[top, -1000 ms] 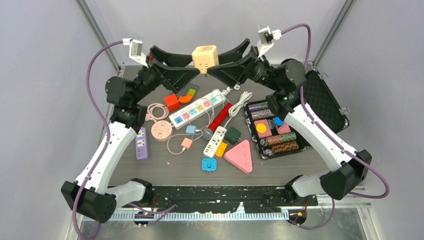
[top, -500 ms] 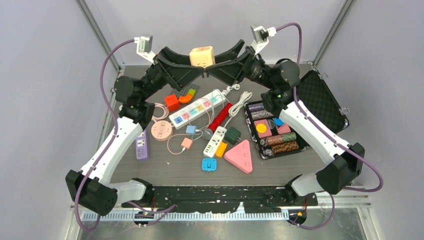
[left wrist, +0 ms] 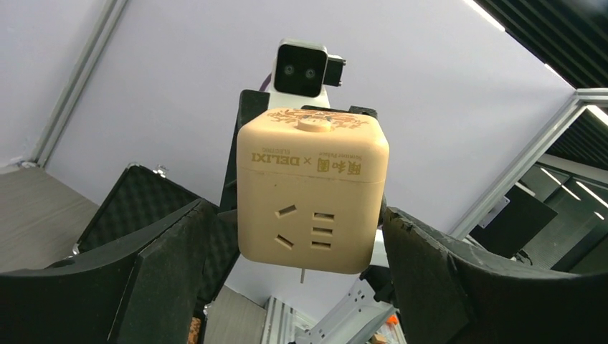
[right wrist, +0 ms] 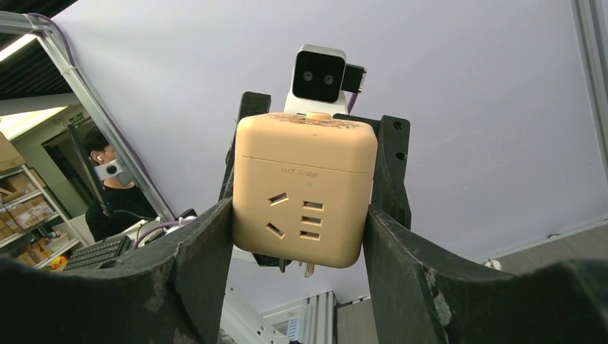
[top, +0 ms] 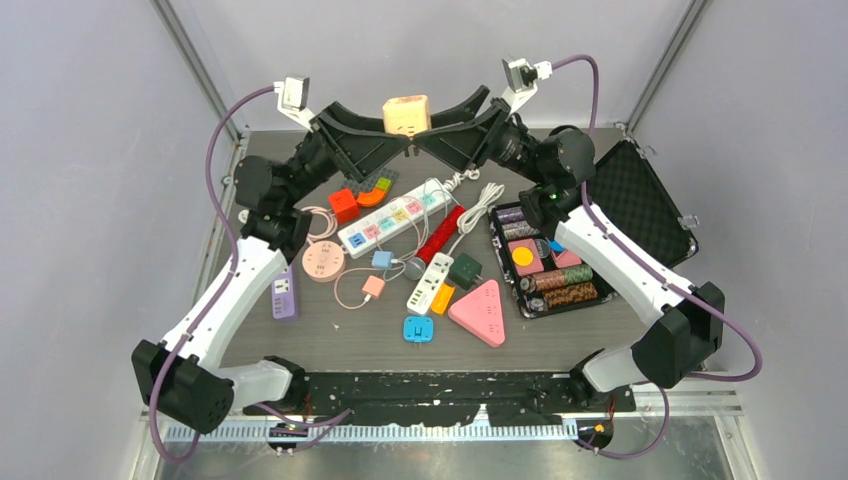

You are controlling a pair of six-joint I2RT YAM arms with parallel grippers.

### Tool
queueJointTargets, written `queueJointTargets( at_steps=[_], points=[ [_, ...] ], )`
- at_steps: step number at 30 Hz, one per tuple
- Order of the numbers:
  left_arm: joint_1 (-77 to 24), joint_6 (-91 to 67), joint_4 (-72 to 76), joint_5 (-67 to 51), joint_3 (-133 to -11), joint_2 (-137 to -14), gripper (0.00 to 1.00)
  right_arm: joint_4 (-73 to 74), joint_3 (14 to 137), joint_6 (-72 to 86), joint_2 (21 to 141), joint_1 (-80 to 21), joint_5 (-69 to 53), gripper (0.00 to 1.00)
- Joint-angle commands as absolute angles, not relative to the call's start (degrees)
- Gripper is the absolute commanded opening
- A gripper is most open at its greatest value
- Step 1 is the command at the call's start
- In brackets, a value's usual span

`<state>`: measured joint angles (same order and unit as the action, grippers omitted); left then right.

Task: Insert the plug
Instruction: Pick up the plug from the center of the board.

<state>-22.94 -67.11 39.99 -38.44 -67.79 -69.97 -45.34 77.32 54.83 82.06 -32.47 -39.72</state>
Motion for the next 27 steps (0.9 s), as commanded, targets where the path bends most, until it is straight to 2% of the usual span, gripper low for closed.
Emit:
queueJointTargets(
  at_steps=[1,11,13,16,17,19,20,21,22,24,27],
  points=[
    [-23.12,-65.86,38.87,-35.30,-67.19,-67.14,0.85,-52.13,77.17,56.62,80.39,-32.03,-37.68,0.17],
    [-23.03,-66.75,38.09,-35.45,-68.31,-67.80,0.67,-51.47,77.23,56.24,81.00,-32.08,-40.89,0.18],
    [-23.03,-67.20,38.52,-36.49,-68.59,-68.29,0.58,-51.09,76.97,56.11,81.18,-32.12,-40.92,0.18],
    [-23.03,-68.36,39.68,-38.06,-68.73,-69.03,0.35,-50.40,76.92,56.08,81.43,-32.11,-40.75,0.21],
    [-23.03,-68.65,40.44,-38.62,-68.65,-69.35,0.24,-50.12,76.95,56.03,81.46,-32.10,-40.63,0.24],
    [-23.03,-68.70,41.42,-39.82,-68.75,-69.74,0.04,-48.35,77.02,55.57,81.37,-32.08,-40.06,0.39],
    [-23.03,-68.40,41.66,-40.39,-68.78,-69.92,0.00,-46.45,76.87,55.12,81.25,-32.08,-39.72,0.54],
    [-23.03,-67.74,42.03,-41.14,-68.88,-70.06,0.00,-45.20,76.66,53.73,80.69,-32.08,-39.09,0.64],
    [-23.01,-66.41,41.81,-42.01,-69.10,-70.09,0.00,-42.19,76.60,52.62,80.42,-32.04,-39.01,0.78],
    [-22.87,-63.05,38.82,-43.93,-69.78,-69.77,0.00,-36.50,77.25,47.34,79.34,-31.89,-39.25,0.92],
    [-22.51,-56.65,32.02,-48.07,-70.67,-69.04,0.00,-28.40,77.70,41.21,76.63,-31.01,-39.73,0.99]
  ],
)
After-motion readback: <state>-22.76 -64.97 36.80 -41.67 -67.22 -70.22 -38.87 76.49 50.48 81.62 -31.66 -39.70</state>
